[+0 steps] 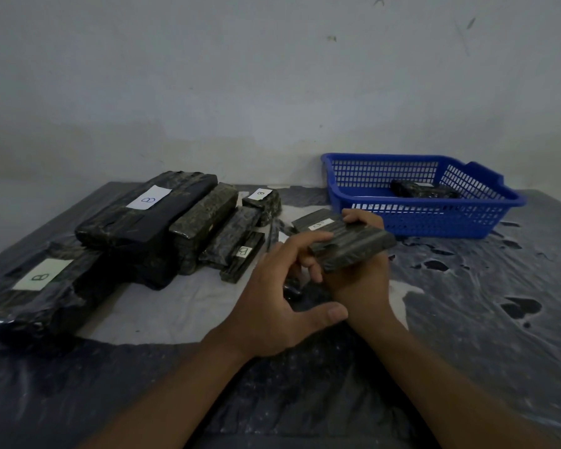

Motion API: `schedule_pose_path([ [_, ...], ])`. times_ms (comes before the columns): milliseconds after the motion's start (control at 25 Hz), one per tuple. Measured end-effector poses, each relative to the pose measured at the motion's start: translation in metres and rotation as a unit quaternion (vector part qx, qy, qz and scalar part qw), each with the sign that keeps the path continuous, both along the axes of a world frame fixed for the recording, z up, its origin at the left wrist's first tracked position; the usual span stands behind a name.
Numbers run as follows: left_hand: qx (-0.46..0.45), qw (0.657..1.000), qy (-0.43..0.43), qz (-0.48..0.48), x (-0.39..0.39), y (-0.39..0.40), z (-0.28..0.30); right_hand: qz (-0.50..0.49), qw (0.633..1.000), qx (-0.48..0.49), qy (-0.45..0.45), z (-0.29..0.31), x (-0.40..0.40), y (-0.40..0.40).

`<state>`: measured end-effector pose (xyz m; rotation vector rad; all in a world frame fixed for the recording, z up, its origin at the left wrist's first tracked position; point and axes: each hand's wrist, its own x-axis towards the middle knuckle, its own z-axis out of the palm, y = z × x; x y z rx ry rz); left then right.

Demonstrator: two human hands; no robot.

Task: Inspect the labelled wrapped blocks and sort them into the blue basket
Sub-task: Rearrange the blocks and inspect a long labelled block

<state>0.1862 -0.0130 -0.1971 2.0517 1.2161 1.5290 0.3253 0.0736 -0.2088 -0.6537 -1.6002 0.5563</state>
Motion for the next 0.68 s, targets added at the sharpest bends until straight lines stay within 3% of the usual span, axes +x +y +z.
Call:
schedule_pose_path([
  [80,0.005,0.999,-0.027,0.025,0.000,0.001,0.002,0.024,0.999,-0.003,-0.025,0.001,-0.003,0.000],
  [240,0.004,0.993,-0.104,0.048,-0.004,0.003,0.006,0.209,0.975,-0.054,-0.049,0.004,-0.003,-0.011],
  [320,-0.008,0.990,-0.134,0.039,-0.006,0.002,0.006,0.252,0.963,-0.084,-0.050,0.006,-0.002,-0.016],
  [680,-0.025,0.985,-0.161,0.054,0.000,0.004,0.006,0.220,0.965,-0.138,0.020,0.008,-0.005,-0.019],
])
